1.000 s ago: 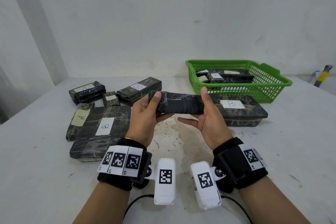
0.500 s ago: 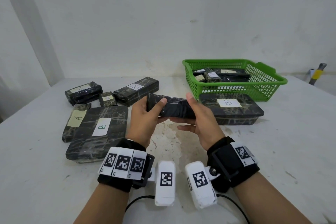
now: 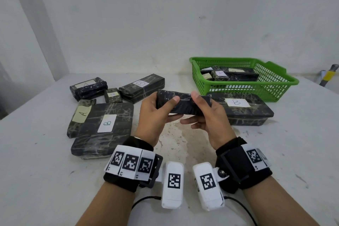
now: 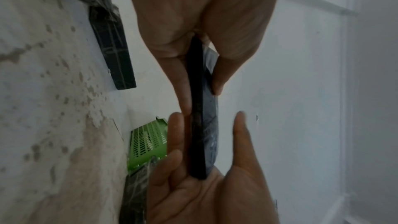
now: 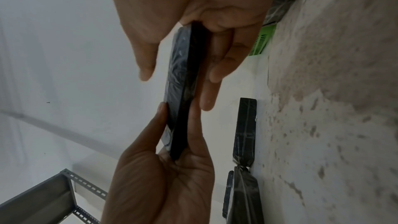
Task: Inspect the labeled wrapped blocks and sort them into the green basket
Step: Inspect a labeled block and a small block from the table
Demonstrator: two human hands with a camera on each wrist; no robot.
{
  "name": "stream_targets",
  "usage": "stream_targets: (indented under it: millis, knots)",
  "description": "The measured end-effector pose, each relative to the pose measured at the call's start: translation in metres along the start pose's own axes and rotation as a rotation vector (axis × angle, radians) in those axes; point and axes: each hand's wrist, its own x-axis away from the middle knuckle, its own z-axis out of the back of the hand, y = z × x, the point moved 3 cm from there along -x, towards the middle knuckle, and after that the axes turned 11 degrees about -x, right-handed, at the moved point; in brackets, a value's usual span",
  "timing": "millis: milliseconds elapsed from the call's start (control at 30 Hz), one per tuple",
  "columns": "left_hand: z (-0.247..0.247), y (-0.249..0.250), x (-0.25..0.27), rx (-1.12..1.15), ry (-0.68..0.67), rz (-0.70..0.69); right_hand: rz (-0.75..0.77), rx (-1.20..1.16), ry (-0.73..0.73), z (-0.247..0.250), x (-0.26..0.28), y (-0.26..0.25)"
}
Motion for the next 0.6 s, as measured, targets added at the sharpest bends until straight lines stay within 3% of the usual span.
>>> stream_targets:
  millis: [133,267,467,600]
  knots:
    - [-0.006,0.000,0.003,0.012,-0.100,0.011,0.036,0.014,0.045,0.007,-0.003,-0.003]
    - [-0.006,-0.003,0.002,0.012,-0.107,-0.007,0.056,0.024,0.049,0.010,-0.005,-0.003]
    - [0.002,0.000,-0.002,0.113,-0.076,0.024,-0.008,0.037,-0.084,0.004,-0.002,-0.007]
    - [0.006,0.002,-0.003,0.155,-0.117,0.047,0.056,0.085,-0.104,0.003,-0.001,-0.006]
